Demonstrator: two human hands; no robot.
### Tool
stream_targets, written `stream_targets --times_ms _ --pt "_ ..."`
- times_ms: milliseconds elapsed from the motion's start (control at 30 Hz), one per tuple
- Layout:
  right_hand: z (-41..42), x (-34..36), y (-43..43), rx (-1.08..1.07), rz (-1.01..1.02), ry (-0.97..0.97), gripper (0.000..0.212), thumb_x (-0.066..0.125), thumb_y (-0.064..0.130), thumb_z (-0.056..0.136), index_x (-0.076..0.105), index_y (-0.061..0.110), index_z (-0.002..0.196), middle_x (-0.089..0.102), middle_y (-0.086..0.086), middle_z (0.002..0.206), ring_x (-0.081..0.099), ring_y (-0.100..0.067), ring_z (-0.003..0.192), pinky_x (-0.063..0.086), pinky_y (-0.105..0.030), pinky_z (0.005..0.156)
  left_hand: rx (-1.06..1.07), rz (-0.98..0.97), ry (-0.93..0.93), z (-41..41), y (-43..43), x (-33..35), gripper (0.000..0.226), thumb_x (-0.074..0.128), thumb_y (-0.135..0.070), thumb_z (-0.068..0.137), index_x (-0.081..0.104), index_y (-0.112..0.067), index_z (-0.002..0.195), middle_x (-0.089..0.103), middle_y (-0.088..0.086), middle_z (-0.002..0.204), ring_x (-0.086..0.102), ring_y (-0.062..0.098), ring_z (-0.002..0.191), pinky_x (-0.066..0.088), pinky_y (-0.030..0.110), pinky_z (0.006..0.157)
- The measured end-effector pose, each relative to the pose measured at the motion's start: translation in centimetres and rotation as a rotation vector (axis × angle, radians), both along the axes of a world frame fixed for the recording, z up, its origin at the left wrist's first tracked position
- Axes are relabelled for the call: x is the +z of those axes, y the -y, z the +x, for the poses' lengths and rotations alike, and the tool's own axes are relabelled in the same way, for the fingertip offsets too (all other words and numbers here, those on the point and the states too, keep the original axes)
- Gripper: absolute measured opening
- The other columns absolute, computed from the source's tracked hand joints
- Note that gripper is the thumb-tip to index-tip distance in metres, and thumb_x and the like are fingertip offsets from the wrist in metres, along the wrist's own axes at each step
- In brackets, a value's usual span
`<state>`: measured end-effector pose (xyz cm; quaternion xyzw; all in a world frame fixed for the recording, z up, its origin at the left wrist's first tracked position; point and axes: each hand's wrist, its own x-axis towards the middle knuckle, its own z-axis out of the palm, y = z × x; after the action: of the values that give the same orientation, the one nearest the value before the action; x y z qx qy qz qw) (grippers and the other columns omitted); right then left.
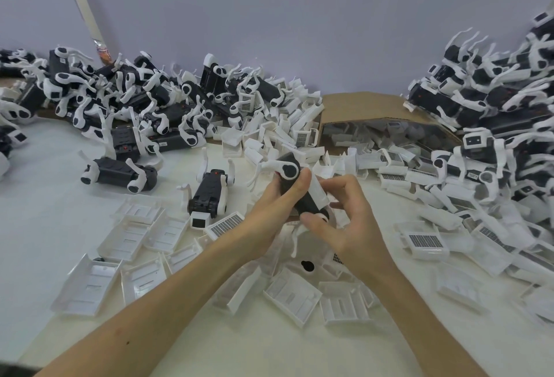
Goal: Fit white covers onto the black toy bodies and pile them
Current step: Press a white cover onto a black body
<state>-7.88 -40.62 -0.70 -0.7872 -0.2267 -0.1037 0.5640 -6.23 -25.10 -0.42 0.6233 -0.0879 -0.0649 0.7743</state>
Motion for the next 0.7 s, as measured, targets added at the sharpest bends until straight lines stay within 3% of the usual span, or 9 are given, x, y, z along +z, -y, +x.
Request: stream_targets --times_ms 133,200,267,333,400,467,600,667,700 --pt "0.4 -0.1 0.2 -0.165 -0.036 0.104 0.045 0.083 0.028 0.074 0.056 0.03 0.11 0.064 0.012 0.112 0.058 -0.009 0.114 0.045 -0.025 0.094 -0.13 -0.096 0.02 0.2 0.4 -0.5 0.033 0.063 -0.024 0.084 0.062 -0.018 0.116 0.074 0.003 0.109 0.07 0.017 0.105 0.056 0.026 0.085" --pt "0.6 -0.1 0.7 -0.17 -0.098 0.159 0.046 0.084 0.017 0.077 0.059 0.029 0.114 0.066 0.016 0.109 0.06 -0.005 0.109 0.043 -0.014 0.089 -0.118 -0.074 0.015 0.1 0.6 -0.5 0.039 0.056 -0.016 0.077 0.061 -0.014 0.117 0.073 0.004 0.109 0.07 0.015 0.102 0.055 0.026 0.086" --pt "0.8 0.0 1.0 -0.171 -0.15 0.2 0.047 0.083 0.012 0.078 0.062 0.028 0.117 0.068 0.017 0.107 0.061 -0.003 0.104 0.041 -0.008 0.087 -0.131 0.052 0.048 0.0 0.5 -0.6 0.051 0.057 -0.016 0.082 0.052 -0.012 0.132 0.067 0.007 0.124 0.064 0.018 0.115 0.052 0.028 0.096" --pt "0.9 0.0 1.2 -0.175 -0.141 0.194 0.048 0.082 0.01 0.078 0.063 0.033 0.115 0.07 0.019 0.104 0.063 -0.002 0.102 0.044 -0.011 0.089 -0.141 0.192 0.115 -0.4 0.4 -0.6 0.044 0.06 -0.017 0.096 0.045 -0.029 0.136 0.061 -0.006 0.131 0.057 0.01 0.124 0.048 0.016 0.095" --pt "1.1 0.2 1.6 -0.168 -0.096 0.137 0.044 0.081 0.01 0.079 0.065 0.031 0.115 0.072 0.016 0.103 0.067 -0.006 0.102 0.05 -0.025 0.095 -0.113 0.255 0.226 -0.5 0.3 -0.7 0.036 0.056 -0.016 0.102 0.045 -0.038 0.129 0.062 -0.023 0.118 0.059 -0.007 0.112 0.048 0.007 0.084" --pt "1.2 0.4 2.0 -0.142 -0.061 0.078 0.041 0.082 0.014 0.081 0.066 0.023 0.119 0.074 0.01 0.105 0.069 -0.01 0.103 0.053 -0.034 0.096 -0.04 0.25 0.31 -0.4 0.3 -0.5 0.033 0.061 -0.019 0.099 0.052 -0.033 0.128 0.069 -0.021 0.111 0.063 -0.004 0.109 0.052 0.015 0.085" --pt "0.8 1.0 1.9 -0.053 0.028 0.022 0.039 0.077 0.027 0.079 0.067 0.021 0.116 0.075 0.01 0.106 0.071 -0.011 0.103 0.056 -0.027 0.091 0.072 0.211 0.372 -0.1 0.1 0.2 0.029 0.076 -0.028 0.082 0.067 -0.039 0.108 0.074 -0.007 0.099 0.07 0.008 0.094 0.058 0.024 0.075" --pt "0.7 1.1 1.9 -0.008 0.102 -0.03 0.041 0.079 0.021 0.077 0.066 0.015 0.116 0.076 0.006 0.106 0.072 -0.013 0.101 0.057 -0.025 0.087 0.072 0.211 0.367 0.0 -0.1 0.2 0.038 0.08 -0.036 0.076 0.07 -0.033 0.112 0.071 0.007 0.105 0.071 0.017 0.096 0.06 0.035 0.079" --pt "0.8 1.1 2.0 0.01 0.132 -0.053 0.043 0.082 0.016 0.076 0.066 0.01 0.116 0.076 0.002 0.105 0.072 -0.015 0.1 0.057 -0.026 0.084 0.06 0.217 0.364 0.1 -0.3 0.2 0.047 0.08 -0.04 0.073 0.068 -0.029 0.117 0.069 0.006 0.11 0.07 0.017 0.098 0.059 0.038 0.083"
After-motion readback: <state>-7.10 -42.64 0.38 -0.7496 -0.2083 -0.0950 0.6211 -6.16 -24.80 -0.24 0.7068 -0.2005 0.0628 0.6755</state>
